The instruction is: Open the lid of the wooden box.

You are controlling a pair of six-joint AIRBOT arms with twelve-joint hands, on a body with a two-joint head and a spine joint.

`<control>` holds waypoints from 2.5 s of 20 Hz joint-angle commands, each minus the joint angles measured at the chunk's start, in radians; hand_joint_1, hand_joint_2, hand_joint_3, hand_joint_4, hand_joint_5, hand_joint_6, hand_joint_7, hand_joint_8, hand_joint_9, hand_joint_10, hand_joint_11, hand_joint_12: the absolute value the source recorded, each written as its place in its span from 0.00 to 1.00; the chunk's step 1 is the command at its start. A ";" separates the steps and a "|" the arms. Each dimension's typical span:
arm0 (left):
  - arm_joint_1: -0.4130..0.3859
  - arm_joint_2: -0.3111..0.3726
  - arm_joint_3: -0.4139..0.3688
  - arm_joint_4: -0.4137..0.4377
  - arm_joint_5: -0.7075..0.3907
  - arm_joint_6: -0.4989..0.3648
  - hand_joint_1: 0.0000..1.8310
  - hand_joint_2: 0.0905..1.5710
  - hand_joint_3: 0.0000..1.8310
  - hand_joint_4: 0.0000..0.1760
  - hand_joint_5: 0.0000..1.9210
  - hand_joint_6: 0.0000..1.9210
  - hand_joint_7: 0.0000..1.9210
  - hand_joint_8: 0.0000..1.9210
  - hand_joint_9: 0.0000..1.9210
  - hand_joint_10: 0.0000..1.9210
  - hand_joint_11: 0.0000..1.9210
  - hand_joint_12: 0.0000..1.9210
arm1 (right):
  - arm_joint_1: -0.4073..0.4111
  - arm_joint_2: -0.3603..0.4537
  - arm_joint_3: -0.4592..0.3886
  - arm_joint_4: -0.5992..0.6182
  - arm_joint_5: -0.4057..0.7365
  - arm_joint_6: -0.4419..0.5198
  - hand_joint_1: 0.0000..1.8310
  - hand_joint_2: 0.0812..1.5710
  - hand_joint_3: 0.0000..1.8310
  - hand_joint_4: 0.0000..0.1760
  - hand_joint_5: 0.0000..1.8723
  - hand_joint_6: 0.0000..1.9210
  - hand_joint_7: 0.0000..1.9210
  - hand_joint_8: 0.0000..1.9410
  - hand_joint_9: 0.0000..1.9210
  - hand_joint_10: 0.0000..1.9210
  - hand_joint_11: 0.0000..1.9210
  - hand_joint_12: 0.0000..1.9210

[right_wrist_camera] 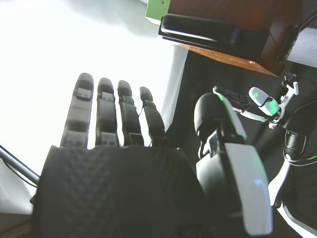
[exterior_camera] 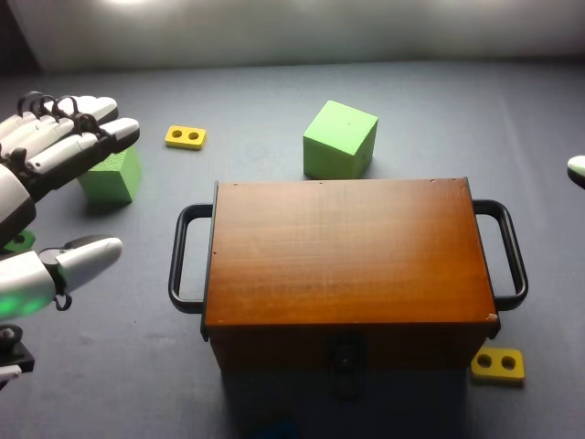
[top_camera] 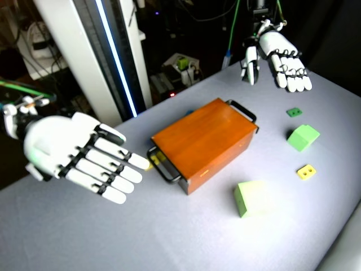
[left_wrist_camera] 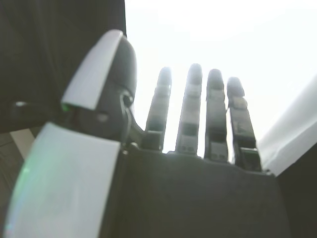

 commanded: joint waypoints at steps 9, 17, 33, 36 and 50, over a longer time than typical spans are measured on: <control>-0.003 0.001 0.009 0.025 -0.028 -0.022 0.12 0.86 0.00 0.00 0.05 0.00 0.00 0.00 0.00 0.00 0.00 0.00 | 0.005 -0.013 0.014 -0.003 0.055 0.003 0.27 0.88 0.01 0.00 0.02 0.00 0.00 0.00 0.00 0.00 0.00 0.00; 0.039 -0.001 0.005 0.047 0.071 -0.054 0.12 0.87 0.00 0.00 0.05 0.00 0.00 0.00 0.00 0.00 0.00 0.00 | 0.014 -0.048 0.038 -0.003 -0.048 0.003 0.30 0.87 0.00 0.00 0.06 0.01 0.00 0.00 0.00 0.00 0.00 0.00; 0.038 -0.055 0.028 0.155 0.189 -0.138 0.06 0.88 0.00 0.00 0.05 0.00 0.00 0.00 0.00 0.00 0.00 0.00 | 0.116 -0.124 0.096 -0.070 -0.242 0.003 0.27 0.87 0.00 0.00 0.04 0.00 0.00 0.00 0.00 0.00 0.00 0.00; 0.023 -0.073 0.038 0.195 0.203 -0.172 0.04 0.88 0.00 0.00 0.04 0.00 0.00 0.00 0.00 0.00 0.00 0.00 | 0.137 -0.136 0.102 -0.087 -0.260 0.003 0.30 0.87 0.00 0.00 0.04 0.00 0.00 0.00 0.00 0.00 0.00 0.00; -0.004 -0.018 -0.004 0.219 0.028 -0.151 0.02 0.91 0.00 0.00 0.02 0.01 0.00 0.00 0.00 0.00 0.00 0.00 | 0.145 -0.082 0.066 -0.130 -0.081 0.037 0.24 0.89 0.00 0.00 0.02 0.00 0.00 0.00 0.00 0.00 0.00 0.00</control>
